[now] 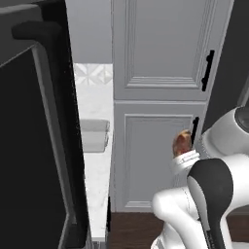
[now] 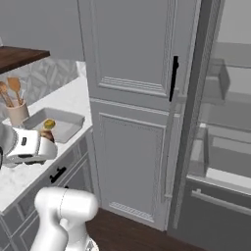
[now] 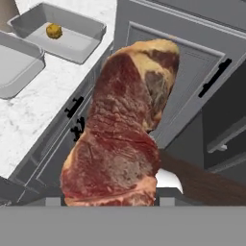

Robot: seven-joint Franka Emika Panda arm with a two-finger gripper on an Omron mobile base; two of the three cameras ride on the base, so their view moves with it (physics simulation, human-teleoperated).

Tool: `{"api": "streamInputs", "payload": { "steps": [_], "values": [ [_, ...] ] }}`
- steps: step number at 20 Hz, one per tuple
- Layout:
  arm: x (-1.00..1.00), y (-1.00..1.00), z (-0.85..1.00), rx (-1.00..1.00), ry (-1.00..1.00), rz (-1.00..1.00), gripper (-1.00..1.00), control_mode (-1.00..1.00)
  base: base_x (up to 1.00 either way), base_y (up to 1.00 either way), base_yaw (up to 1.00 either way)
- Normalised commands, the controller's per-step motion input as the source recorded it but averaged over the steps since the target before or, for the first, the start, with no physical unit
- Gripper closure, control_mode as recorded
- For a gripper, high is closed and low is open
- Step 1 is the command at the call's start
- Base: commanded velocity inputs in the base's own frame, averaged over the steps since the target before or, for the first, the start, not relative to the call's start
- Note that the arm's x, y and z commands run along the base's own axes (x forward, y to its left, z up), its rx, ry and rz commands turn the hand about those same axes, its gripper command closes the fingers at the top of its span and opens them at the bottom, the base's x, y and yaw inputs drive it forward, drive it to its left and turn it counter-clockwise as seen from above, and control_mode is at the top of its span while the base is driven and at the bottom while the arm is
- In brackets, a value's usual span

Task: Place one squash and one steak in each tupperware on the nearby counter, to pack two identical lunches.

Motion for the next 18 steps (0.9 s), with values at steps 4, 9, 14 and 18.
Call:
{"api": "streamInputs", "payload": {
  "steps": [4,9,14,18],
  "values": [
    [0.0,0.0,0.0,0.0,0.0,0.0,1.0,1.0,0.92,0.0,0.13],
    [0.0,0.0,0.0,0.0,0.0,0.0,1.0,1.0,0.97,0.26,0.09],
    [0.0,0.0,0.0,0.0,0.0,0.0,1.0,1.0,0.75,0.77,0.13],
    [0.0,0.0,0.0,0.0,0.0,0.0,1.0,1.0,0.45,0.77,0.19]
  ]
}}
